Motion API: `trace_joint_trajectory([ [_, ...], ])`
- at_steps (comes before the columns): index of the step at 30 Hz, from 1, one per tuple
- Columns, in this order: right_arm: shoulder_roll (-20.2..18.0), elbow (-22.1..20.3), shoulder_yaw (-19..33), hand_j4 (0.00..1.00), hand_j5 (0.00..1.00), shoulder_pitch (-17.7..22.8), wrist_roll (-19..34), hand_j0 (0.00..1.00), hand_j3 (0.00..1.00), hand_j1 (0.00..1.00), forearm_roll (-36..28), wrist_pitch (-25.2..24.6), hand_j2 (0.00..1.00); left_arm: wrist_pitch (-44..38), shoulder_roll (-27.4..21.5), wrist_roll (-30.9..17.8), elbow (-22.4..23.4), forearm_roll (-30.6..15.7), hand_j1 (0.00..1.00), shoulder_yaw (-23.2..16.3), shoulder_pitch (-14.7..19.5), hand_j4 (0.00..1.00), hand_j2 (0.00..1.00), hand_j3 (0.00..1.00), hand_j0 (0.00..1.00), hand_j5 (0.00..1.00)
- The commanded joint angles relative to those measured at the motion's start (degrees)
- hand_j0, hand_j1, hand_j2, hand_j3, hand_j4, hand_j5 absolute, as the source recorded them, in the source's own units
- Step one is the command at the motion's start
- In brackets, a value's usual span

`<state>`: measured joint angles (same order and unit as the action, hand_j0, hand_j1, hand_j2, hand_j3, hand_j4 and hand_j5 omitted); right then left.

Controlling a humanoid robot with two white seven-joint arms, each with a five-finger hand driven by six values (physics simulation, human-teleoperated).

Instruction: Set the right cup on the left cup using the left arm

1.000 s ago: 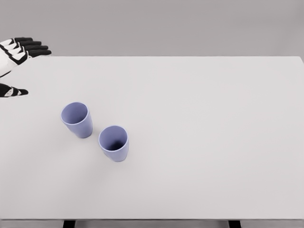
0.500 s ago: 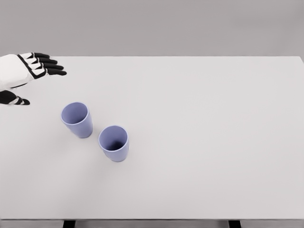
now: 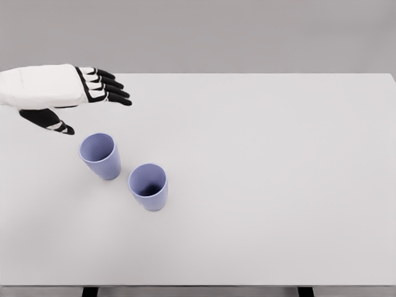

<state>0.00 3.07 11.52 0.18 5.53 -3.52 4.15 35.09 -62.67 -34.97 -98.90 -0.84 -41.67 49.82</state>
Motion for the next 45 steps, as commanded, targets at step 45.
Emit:
trace_joint_trajectory([
  [45,0.00,0.01,0.00,1.00,1.00,0.00,0.01,1.00,1.00,1.00,0.00,-0.02,1.00,-0.09,6.69,-0.03,-3.14,4.09,0.99,-21.52,8.18,0.99,0.99,0.99,0.99,0.99],
])
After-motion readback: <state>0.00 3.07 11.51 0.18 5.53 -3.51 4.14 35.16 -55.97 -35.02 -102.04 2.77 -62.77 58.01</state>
